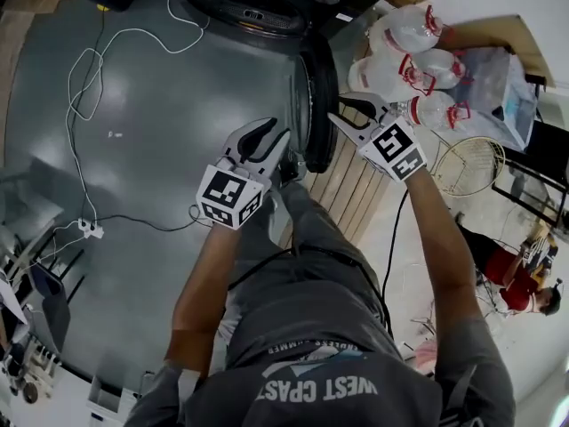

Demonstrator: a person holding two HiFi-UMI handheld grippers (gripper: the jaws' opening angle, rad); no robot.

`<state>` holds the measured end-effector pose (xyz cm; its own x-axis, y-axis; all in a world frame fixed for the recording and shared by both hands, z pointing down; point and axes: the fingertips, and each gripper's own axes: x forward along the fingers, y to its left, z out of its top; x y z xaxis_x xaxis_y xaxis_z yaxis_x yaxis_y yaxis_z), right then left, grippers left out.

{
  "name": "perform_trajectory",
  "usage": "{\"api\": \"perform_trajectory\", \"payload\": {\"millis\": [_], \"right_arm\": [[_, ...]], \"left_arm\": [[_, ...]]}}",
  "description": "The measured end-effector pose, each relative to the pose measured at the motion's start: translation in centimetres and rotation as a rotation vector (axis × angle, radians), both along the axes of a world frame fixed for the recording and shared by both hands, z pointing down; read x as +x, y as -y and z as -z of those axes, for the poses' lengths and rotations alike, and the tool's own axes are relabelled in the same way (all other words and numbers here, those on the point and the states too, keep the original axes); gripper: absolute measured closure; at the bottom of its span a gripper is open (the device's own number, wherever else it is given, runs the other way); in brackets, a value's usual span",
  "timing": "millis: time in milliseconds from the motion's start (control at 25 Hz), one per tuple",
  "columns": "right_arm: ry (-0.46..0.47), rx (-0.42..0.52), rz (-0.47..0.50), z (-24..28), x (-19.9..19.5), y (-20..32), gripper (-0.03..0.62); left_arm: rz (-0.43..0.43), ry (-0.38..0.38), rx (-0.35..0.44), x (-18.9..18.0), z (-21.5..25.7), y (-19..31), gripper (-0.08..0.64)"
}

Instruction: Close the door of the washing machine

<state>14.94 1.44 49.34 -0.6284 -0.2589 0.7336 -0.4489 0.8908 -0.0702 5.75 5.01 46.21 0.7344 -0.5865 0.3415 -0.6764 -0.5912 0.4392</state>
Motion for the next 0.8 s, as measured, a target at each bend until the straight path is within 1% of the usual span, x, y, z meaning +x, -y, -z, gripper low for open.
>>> {"api": "perform_trajectory", "payload": {"millis": [120,200,360,440,520,600,640,680,760,800], "right_arm": [[-0.046,-0.030,0.150,-2.3,-0.9,-0.6,0.437],[-0.074,-0.055,0.261,-3.9,-1.4,-1.4,0.413],[-0.132,-0.124,0.516,-6.5,-2.2,-3.6,0.375],[-0.183,-0.149,0.644,-7.7,-2.3,-4.9,0.350],[-0.253,-0.142,0.752,-9.0,-2.1,-5.6,0.335],[-0.311,-0.110,0.826,-10.2,-2.1,-5.6,0.333],[-0.324,-0.090,0.848,-10.7,-2.3,-5.4,0.333],[-0.326,-0.070,0.860,-10.9,-2.6,-5.1,0.342],[-0.306,-0.043,0.865,-11.0,-3.6,-4.5,0.391],[-0.290,-0.038,0.862,-10.9,-4.1,-4.3,0.393]], "left_arm": [[-0.007,0.008,-0.039,1.0,-2.3,0.1,0.435],[-0.011,0.012,-0.067,1.6,-3.7,0.1,0.423],[-0.022,0.019,-0.117,2.3,-6.4,-0.2,0.405],[-0.023,0.025,-0.135,2.4,-7.5,-0.4,0.402],[-0.020,0.031,-0.154,2.3,-8.6,-0.7,0.399],[-0.019,0.038,-0.173,2.1,-9.6,-0.9,0.394],[-0.019,0.043,-0.182,2.1,-10.2,-0.9,0.393],[-0.018,0.049,-0.190,1.9,-10.7,-0.9,0.391],[-0.016,0.058,-0.203,1.6,-11.5,-0.9,0.388],[-0.014,0.063,-0.209,1.4,-11.9,-0.9,0.387]]}}
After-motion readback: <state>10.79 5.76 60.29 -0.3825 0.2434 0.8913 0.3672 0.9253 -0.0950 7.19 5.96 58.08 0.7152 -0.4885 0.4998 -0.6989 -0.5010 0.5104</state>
